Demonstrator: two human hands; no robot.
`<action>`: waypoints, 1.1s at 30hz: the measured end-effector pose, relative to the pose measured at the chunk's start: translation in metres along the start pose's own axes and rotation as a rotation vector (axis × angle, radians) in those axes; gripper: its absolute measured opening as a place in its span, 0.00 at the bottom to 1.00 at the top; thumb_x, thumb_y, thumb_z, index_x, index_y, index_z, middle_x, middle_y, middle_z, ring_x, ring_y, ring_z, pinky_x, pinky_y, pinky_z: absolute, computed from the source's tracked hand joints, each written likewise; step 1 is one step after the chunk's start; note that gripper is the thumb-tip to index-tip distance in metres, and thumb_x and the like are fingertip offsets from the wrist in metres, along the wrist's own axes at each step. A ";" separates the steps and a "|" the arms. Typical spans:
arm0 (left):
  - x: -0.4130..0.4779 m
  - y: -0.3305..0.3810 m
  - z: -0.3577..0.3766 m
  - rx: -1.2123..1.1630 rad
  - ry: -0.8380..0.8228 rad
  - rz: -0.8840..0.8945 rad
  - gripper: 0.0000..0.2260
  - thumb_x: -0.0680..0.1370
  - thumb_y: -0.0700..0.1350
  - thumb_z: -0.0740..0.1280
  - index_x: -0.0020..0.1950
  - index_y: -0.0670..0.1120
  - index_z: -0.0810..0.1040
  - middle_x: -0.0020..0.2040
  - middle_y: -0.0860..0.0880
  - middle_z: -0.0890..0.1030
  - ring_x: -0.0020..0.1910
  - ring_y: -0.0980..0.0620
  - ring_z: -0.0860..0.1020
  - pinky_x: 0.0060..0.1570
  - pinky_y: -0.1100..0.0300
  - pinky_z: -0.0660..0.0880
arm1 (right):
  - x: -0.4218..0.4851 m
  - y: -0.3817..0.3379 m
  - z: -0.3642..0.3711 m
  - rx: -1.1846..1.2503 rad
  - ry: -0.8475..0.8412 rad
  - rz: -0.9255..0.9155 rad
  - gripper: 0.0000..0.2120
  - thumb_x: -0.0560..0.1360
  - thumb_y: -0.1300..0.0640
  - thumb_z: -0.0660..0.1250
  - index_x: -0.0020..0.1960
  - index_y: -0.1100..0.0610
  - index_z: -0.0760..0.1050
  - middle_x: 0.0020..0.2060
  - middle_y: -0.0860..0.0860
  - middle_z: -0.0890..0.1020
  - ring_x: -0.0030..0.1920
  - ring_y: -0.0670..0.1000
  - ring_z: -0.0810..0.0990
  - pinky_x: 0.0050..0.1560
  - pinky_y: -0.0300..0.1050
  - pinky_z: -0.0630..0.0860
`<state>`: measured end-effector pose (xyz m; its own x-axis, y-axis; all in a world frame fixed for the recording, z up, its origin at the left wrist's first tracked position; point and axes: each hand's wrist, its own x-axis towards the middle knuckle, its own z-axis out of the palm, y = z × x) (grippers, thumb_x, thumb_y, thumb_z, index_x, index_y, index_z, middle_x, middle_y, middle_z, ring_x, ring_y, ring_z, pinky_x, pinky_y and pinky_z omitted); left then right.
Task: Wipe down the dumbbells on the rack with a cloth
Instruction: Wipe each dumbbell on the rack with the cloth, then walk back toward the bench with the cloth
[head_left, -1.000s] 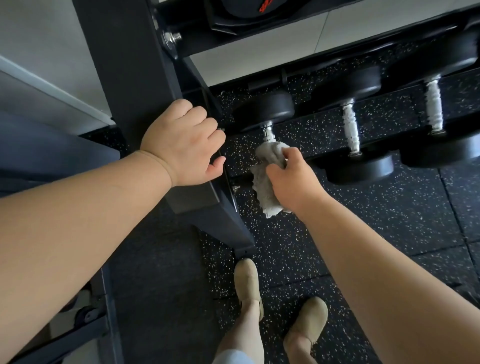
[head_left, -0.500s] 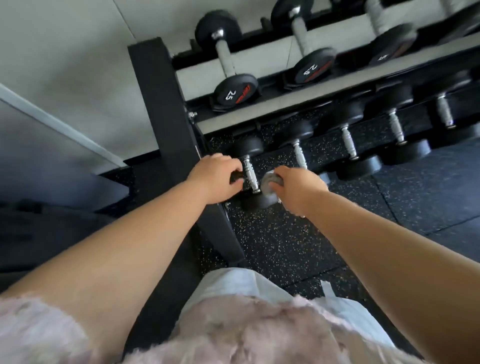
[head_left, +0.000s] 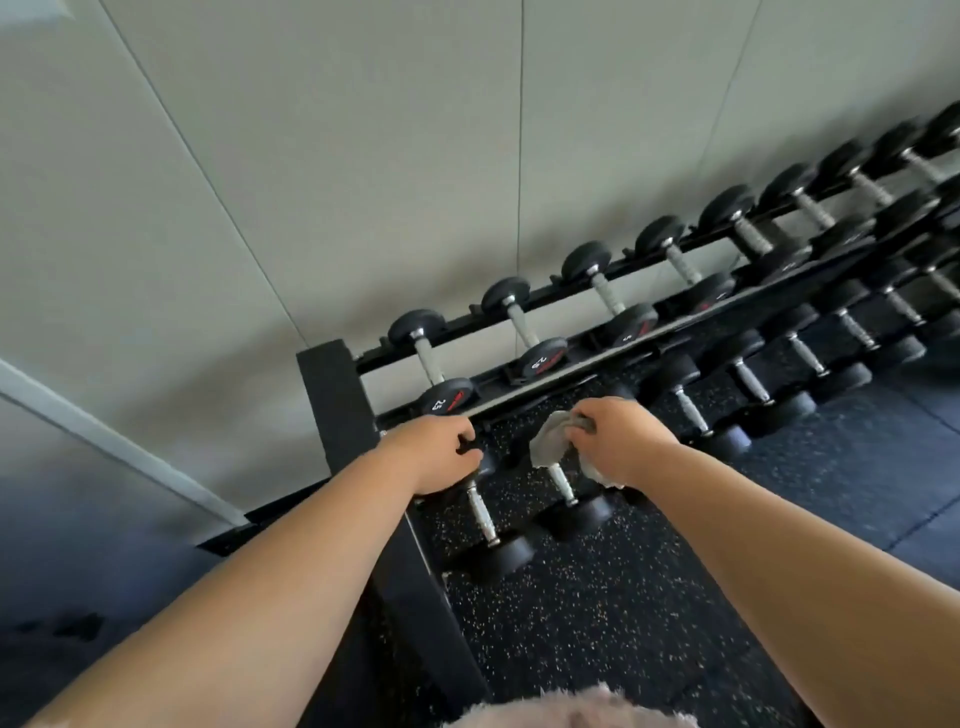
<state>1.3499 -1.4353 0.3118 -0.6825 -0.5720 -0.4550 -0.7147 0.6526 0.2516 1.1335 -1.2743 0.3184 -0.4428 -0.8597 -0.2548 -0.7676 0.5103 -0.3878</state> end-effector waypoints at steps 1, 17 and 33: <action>0.002 0.003 -0.008 -0.003 -0.005 0.001 0.21 0.83 0.63 0.61 0.73 0.58 0.73 0.67 0.55 0.79 0.63 0.50 0.78 0.63 0.49 0.77 | 0.000 0.001 -0.007 0.011 0.014 0.002 0.08 0.81 0.49 0.62 0.45 0.49 0.75 0.41 0.47 0.79 0.42 0.50 0.78 0.46 0.51 0.79; 0.082 0.216 -0.024 0.005 -0.028 0.159 0.20 0.83 0.61 0.63 0.74 0.56 0.73 0.68 0.55 0.79 0.62 0.53 0.78 0.60 0.53 0.77 | -0.028 0.179 -0.102 0.120 0.200 0.171 0.09 0.80 0.46 0.63 0.43 0.47 0.75 0.37 0.45 0.80 0.40 0.49 0.79 0.39 0.46 0.76; 0.214 0.441 0.012 0.092 -0.139 0.286 0.19 0.82 0.61 0.64 0.71 0.57 0.74 0.60 0.59 0.78 0.57 0.54 0.78 0.61 0.50 0.79 | -0.026 0.424 -0.161 0.188 0.216 0.436 0.08 0.78 0.50 0.61 0.43 0.51 0.76 0.38 0.48 0.82 0.39 0.49 0.78 0.40 0.46 0.77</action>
<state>0.8908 -1.2639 0.3150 -0.8215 -0.2897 -0.4912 -0.4760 0.8226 0.3109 0.7444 -1.0397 0.3032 -0.8033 -0.5418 -0.2472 -0.4032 0.8003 -0.4439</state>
